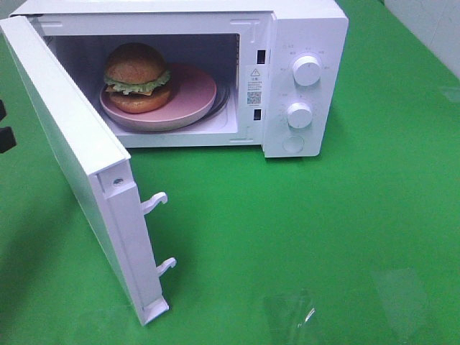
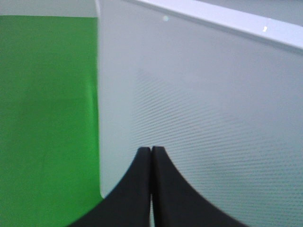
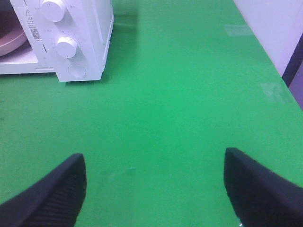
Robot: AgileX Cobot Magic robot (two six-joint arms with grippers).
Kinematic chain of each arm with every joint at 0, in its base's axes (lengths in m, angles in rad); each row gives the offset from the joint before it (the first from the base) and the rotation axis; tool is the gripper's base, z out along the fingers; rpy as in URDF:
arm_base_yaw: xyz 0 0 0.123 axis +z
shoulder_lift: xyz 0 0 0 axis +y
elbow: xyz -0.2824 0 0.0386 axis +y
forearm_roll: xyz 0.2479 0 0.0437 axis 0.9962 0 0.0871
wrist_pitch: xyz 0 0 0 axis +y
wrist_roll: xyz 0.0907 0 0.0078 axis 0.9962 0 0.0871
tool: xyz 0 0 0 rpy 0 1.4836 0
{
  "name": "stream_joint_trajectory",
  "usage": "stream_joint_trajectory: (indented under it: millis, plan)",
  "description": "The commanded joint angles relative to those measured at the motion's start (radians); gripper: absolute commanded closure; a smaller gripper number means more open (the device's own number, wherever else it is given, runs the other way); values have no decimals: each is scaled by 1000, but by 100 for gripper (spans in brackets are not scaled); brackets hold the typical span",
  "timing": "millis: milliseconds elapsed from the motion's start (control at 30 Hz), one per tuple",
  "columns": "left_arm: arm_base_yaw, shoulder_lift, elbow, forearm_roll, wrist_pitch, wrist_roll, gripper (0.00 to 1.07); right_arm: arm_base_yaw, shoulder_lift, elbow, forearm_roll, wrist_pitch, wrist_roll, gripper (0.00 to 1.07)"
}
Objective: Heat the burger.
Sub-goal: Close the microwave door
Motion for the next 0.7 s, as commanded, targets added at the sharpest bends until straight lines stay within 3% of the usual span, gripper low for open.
stream_joint_trajectory:
  millis: [33, 300, 367, 700]
  plan:
    - [-35, 13, -24, -5, -12, 6, 107, -5, -27, 1, 2, -13, 4, 31]
    - [-128, 50, -56, -40, -1, 10, 107, -5, -27, 1, 2, -13, 4, 31]
    - [-171, 74, -68, -103, 0, 48, 107, -5, -27, 1, 2, -13, 4, 31]
    - [-254, 149, -101, -123, -31, 46, 107, -5, -27, 1, 2, -13, 4, 31]
